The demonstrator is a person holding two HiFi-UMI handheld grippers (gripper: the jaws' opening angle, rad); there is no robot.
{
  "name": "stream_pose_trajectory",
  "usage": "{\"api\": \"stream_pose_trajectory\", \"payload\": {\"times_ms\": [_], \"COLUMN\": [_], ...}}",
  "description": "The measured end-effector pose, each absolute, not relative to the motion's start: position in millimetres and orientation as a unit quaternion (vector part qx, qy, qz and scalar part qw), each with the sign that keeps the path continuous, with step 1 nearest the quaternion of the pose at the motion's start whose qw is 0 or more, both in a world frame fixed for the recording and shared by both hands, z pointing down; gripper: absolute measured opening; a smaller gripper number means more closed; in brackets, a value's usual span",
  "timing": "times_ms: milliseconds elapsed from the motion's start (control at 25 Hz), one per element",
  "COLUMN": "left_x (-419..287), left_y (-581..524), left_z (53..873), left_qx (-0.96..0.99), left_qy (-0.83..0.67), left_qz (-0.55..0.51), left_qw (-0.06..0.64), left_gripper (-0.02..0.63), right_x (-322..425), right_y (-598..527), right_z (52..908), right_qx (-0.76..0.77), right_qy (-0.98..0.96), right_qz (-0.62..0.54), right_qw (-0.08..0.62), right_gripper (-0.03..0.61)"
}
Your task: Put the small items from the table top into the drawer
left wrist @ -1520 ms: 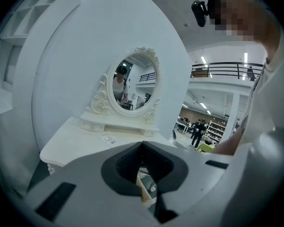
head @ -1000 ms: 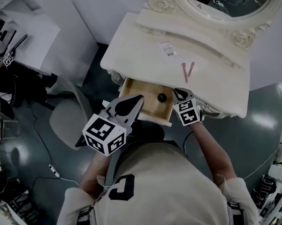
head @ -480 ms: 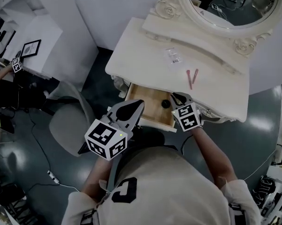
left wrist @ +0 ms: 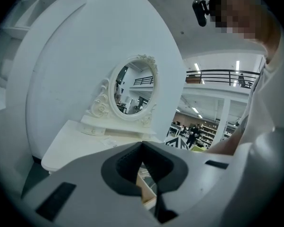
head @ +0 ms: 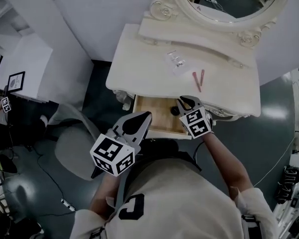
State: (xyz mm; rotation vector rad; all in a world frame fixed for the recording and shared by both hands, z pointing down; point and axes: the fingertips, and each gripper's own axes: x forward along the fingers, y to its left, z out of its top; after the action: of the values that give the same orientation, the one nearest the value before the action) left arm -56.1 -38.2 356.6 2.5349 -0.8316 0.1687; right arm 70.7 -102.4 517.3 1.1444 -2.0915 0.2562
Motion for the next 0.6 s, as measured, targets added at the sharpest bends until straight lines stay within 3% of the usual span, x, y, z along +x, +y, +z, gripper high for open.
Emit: {"api": "stream_pose_trajectory", "payload": {"times_ms": [600], "left_x": [-55], "left_y": [-42], "left_z": [366], "left_qx": [0.932], "left_qy": [-0.254], "left_qz": [0.050], "left_qw": [0.255], "left_gripper": [0.055], "right_x": [88], "right_y": [-134], "right_z": [499], "right_qx": [0.479], "right_qy": [-0.780], "right_qz": [0.062], "right_qw": [0.398], "right_gripper": [0.032]}}
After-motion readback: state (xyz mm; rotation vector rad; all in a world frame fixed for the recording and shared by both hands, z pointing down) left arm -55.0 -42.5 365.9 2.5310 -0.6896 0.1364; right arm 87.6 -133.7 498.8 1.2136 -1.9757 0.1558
